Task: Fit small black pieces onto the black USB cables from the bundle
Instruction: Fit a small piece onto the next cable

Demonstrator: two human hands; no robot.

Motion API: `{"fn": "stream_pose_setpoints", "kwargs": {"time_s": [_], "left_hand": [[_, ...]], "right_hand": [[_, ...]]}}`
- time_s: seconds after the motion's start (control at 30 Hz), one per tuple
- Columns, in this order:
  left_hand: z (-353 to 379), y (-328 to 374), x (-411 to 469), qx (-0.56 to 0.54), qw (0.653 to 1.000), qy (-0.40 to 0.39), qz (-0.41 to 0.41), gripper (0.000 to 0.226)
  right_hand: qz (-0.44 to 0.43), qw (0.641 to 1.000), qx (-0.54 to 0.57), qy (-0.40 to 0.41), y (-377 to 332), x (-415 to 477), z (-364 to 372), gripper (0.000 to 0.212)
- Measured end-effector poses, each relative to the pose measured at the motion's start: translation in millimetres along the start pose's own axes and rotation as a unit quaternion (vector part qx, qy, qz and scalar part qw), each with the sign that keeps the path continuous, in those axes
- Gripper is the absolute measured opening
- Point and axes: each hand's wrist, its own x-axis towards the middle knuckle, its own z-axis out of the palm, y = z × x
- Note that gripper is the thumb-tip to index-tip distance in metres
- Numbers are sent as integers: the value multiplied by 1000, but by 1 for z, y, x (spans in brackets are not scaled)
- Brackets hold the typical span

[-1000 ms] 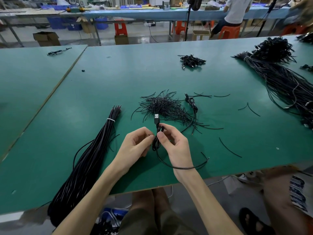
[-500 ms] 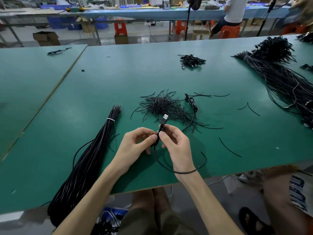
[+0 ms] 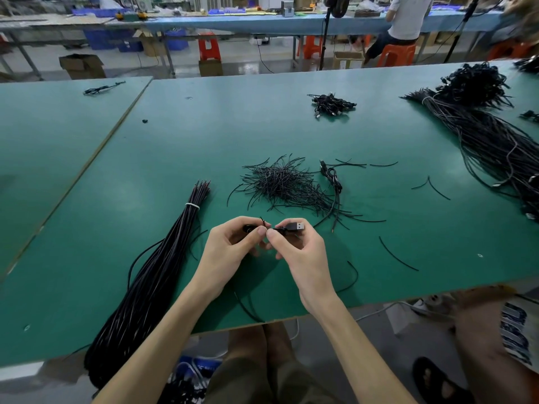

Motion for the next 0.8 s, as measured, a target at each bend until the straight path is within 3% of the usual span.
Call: {"fn": "stream_pose_setpoints", "kwargs": {"time_s": [0.8], "left_hand": [[-4, 0, 1, -10, 999, 37, 6, 13]], "right_hand": [[-8, 1000, -18, -9, -1, 1, 2, 18]]}}
